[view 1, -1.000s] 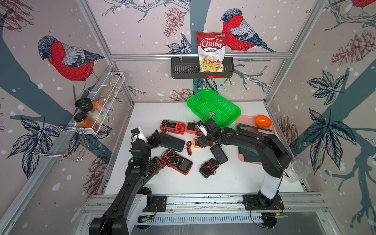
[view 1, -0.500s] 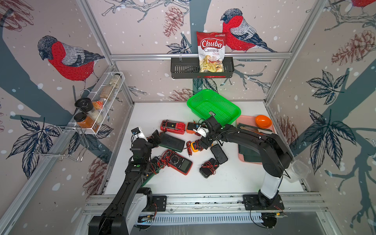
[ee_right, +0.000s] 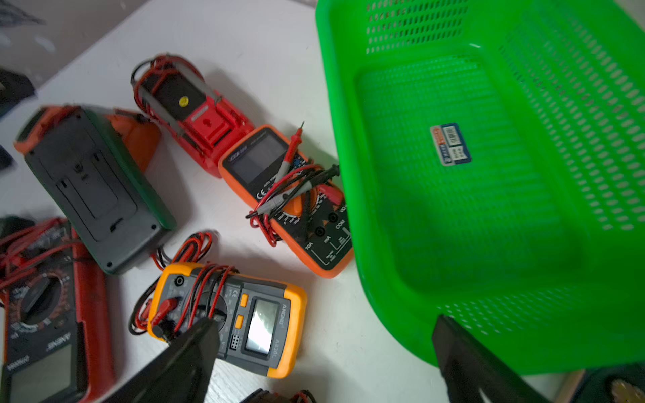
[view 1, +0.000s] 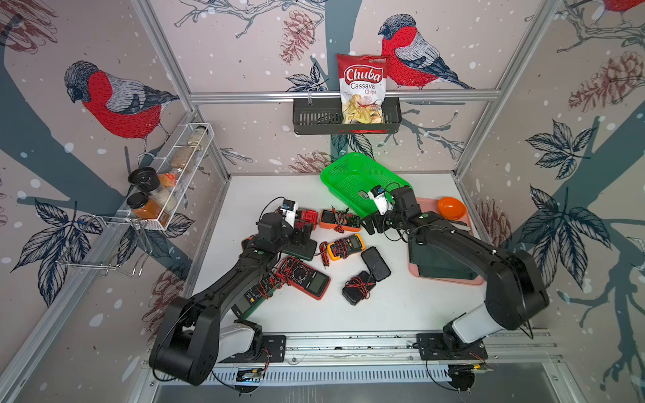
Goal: Put the multimeter into the basket
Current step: Pick up the multimeter from the center of the board.
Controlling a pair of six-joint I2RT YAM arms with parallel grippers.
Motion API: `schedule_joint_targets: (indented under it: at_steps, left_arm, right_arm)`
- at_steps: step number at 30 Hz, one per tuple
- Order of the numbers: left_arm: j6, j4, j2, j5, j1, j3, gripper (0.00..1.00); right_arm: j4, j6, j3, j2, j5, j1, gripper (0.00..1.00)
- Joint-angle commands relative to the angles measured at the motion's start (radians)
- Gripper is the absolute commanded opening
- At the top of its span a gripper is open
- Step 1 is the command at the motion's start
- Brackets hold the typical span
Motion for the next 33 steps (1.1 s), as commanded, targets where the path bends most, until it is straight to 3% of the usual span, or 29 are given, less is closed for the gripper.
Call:
schedule_joint_targets:
  at_steps: [1, 5, 10, 16, 23, 32, 33]
  left_arm:
    - [0.221, -0.118, 0.097, 0.099, -0.054, 0.092, 0.91]
    - [0.351, -0.229, 0.202, 0.170, -0.122, 0.199, 0.92]
    - [0.446, -0.406, 0.383, 0.108, -0.220, 0.368, 0.95]
    - [0.489, -0.532, 0.537, 0.039, -0.279, 0.492, 0.97]
    - [0.486, -0.586, 0.605, -0.002, -0.293, 0.541, 0.96]
    - [0.469, -0.596, 0.610, -0.069, -0.306, 0.487, 0.96]
    - [0.469, -0.590, 0.608, -0.075, -0.306, 0.483, 0.90]
  right_arm:
    - [0.085, 0.134, -0.041, -0.068, -0.014, -0.045, 1.00]
    - [0.065, 0.221, -0.068, -0.122, 0.048, -0.117, 1.00]
    - [0.065, 0.305, -0.115, -0.188, 0.076, -0.197, 1.00]
    - [0.041, 0.315, -0.133, -0.214, 0.126, -0.202, 1.00]
    - [0.030, 0.312, -0.133, -0.209, 0.132, -0.202, 1.00]
    - [0.020, 0.318, -0.125, -0.166, 0.146, -0.185, 1.00]
    - [0.021, 0.320, -0.123, -0.161, 0.152, -0.178, 1.00]
